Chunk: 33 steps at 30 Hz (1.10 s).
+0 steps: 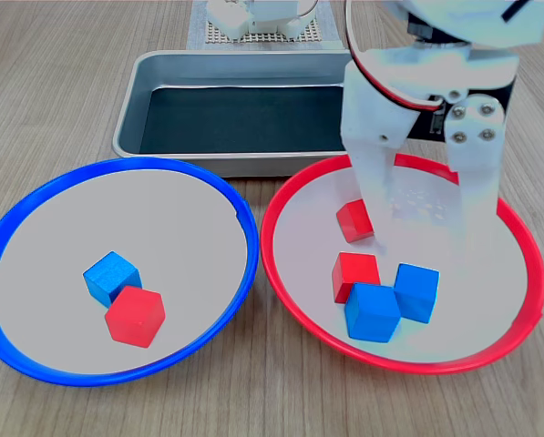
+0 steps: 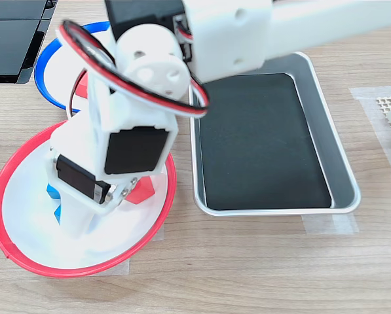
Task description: Relocate any misplaced blocks to their matching dishes.
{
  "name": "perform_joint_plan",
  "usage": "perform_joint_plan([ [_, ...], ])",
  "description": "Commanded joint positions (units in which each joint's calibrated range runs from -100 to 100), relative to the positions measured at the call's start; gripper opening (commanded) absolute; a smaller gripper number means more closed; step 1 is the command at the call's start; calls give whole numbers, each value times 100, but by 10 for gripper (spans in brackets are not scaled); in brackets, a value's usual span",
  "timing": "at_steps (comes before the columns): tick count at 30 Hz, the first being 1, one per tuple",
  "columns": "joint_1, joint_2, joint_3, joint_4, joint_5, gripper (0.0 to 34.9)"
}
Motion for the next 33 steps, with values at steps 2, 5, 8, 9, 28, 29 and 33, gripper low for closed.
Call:
perform_joint_plan([
  [2, 56, 66, -351, -75, -24, 173],
  [5, 84, 219, -505, -133, -24, 173],
  [8, 140, 373, -706, -141, -24, 168],
  [9, 150, 381, -733, -133, -20, 167],
  [28, 235, 825, -1270, -422, 59, 129],
  [29, 225, 833, -1270, -430, 68, 122],
  [33, 188, 842, -1252, -438, 83, 114],
])
